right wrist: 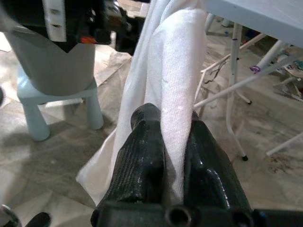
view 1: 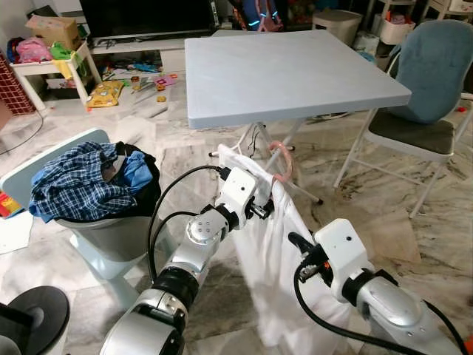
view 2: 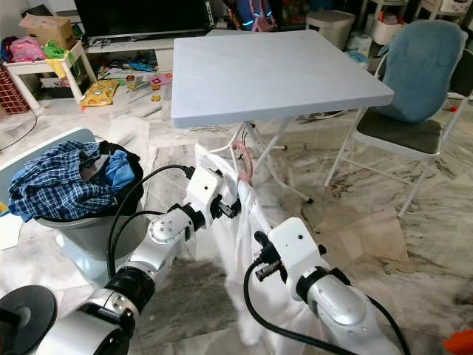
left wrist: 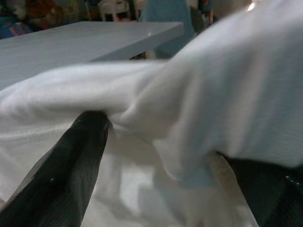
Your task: Hang hanger
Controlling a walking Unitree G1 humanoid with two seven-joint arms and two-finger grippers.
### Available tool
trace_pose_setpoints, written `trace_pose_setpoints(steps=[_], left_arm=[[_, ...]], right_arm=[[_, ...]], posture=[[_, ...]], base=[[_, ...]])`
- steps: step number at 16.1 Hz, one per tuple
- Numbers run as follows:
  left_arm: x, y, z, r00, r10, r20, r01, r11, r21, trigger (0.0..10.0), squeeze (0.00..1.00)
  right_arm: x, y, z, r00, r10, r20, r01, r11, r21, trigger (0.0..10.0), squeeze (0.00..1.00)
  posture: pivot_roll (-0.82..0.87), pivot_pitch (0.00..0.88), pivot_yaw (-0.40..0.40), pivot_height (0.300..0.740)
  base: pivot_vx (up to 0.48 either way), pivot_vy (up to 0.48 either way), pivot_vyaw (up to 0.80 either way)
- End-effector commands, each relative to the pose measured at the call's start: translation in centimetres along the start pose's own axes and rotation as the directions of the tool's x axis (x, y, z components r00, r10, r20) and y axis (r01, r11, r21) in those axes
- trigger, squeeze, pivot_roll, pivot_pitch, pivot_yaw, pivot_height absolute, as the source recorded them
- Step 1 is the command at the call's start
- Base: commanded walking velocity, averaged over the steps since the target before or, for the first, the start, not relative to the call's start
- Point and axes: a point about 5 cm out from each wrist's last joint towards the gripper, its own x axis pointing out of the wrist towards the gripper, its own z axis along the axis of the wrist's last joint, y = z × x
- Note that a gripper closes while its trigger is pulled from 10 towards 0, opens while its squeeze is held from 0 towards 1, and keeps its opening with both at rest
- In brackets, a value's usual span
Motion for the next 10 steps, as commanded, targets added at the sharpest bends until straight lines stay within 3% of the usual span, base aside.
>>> trace_pose_setpoints(steps=[1,3,4,5,10], left_arm=[[0.2,0.5,0.4,1.000,0.020,-0.002,-0.020,0.999,0.030,10.0,0.00],[-0.1,1.3,-0.1,0.998,0.052,-0.034,-0.051,0.997,0.049,10.0,0.00],[-0.3,1.7,-0.2,0.998,0.052,-0.042,-0.049,0.997,0.051,8.3,0.00],[-0.4,1.8,-0.1,0.999,0.031,-0.033,-0.029,0.998,0.049,0.0,0.00],[-0.3,2.0,0.1,1.000,0.009,-0.026,-0.008,0.999,0.043,0.0,0.00]], right_arm=[[-0.5,0.2,1.2,0.998,0.037,0.055,-0.036,0.999,-0.009,10.0,0.00],[-1.4,-1.2,0.8,0.999,-0.006,0.036,0.007,1.000,-0.015,10.0,0.00],[-1.9,-2.2,0.6,0.999,-0.040,0.019,0.041,0.999,-0.030,10.0,0.00],[-2.2,-2.7,0.5,0.998,-0.060,0.010,0.060,0.998,-0.035,10.0,0.00],[-2.1,-3.8,-0.7,0.989,-0.137,-0.058,0.132,0.988,-0.083,10.0,0.00]], posture=[[-0.10,0.000,0.014,0.740],[-0.10,0.000,0.014,0.740],[-0.09,0.000,0.014,0.740],[-0.09,0.000,0.014,0.740],[-0.09,0.000,0.014,0.740]], base=[[0.000,0.000,0.00],[0.000,0.000,0.00],[0.000,0.000,0.00],[0.000,0.000,0.00],[0.000,0.000,0.00]])
